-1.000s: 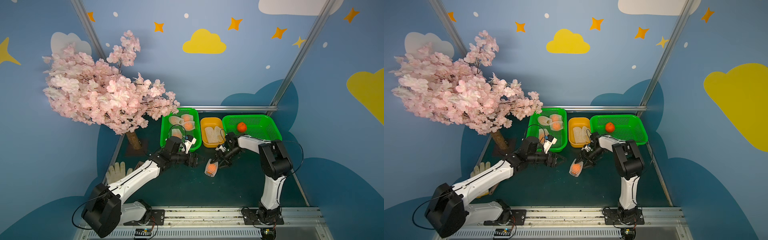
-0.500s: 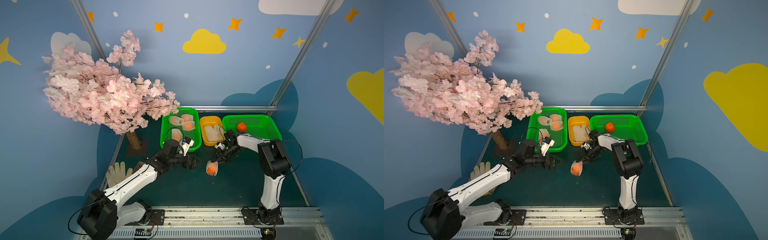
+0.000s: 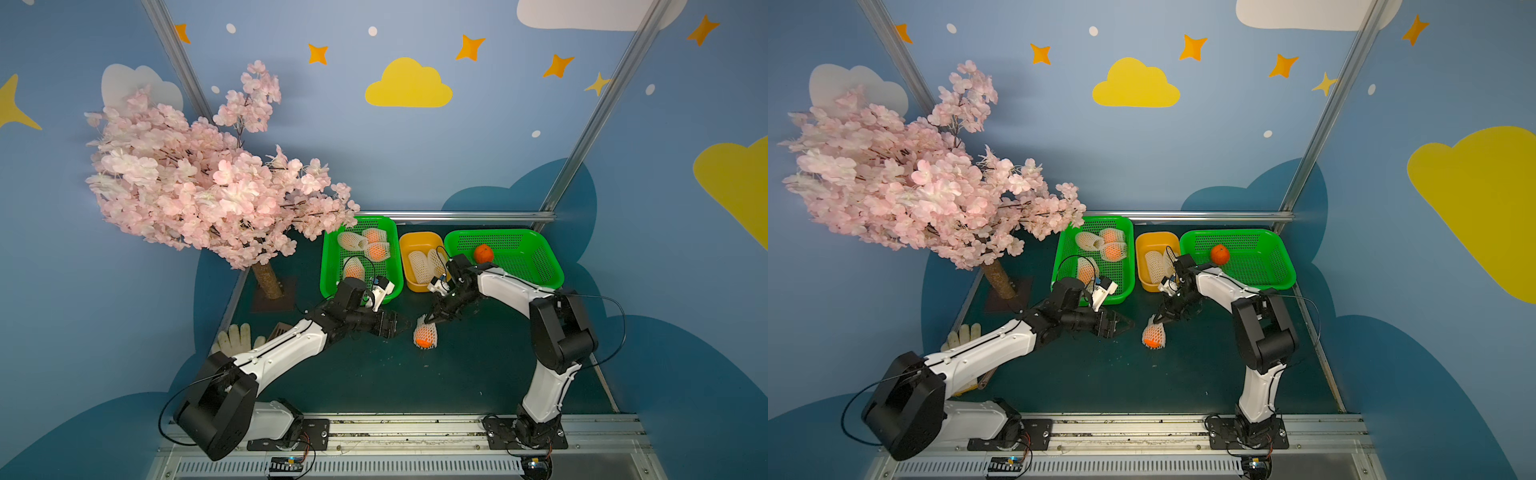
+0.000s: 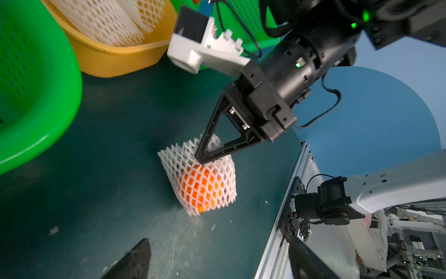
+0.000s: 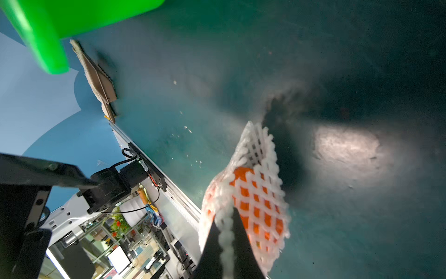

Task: Remove foam nets from oranges
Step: Remove the foam net from the orange, then place the foam net into the storage box.

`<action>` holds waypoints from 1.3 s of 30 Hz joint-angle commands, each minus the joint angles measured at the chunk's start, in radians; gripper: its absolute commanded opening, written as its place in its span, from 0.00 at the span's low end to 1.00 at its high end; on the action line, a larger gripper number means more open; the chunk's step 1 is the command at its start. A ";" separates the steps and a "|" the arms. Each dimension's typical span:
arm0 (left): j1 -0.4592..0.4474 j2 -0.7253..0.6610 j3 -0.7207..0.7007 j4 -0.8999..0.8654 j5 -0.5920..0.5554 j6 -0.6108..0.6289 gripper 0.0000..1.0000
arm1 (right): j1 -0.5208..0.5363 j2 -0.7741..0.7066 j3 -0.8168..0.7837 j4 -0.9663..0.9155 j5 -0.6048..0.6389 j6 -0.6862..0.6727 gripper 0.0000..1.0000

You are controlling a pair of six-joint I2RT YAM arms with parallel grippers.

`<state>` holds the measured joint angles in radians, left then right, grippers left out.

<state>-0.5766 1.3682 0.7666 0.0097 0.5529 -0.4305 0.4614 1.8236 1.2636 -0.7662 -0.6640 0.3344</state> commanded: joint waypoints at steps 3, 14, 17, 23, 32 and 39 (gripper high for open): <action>-0.008 0.085 0.073 0.043 0.061 0.004 0.88 | 0.020 -0.081 -0.018 0.045 0.053 -0.018 0.02; -0.014 0.292 0.192 0.103 0.107 -0.021 0.86 | 0.020 -0.203 -0.130 0.226 0.045 0.011 0.00; -0.015 0.305 0.200 0.113 0.105 -0.025 0.86 | 0.005 -0.222 -0.128 0.225 0.054 0.015 0.00; -0.015 0.317 0.209 0.116 0.108 -0.039 0.86 | -0.046 -0.253 -0.106 0.193 0.032 0.026 0.00; -0.061 0.222 0.253 -0.104 0.135 0.001 0.88 | -0.177 -0.257 0.022 0.044 -0.011 0.020 0.01; -0.112 0.104 0.101 -0.075 0.055 -0.068 0.89 | -0.185 -0.157 0.171 -0.024 -0.025 0.006 0.11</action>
<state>-0.6983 1.5055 0.9234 -0.0586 0.6472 -0.4610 0.2745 1.6157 1.3777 -0.7338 -0.6666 0.3454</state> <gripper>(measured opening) 0.887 0.105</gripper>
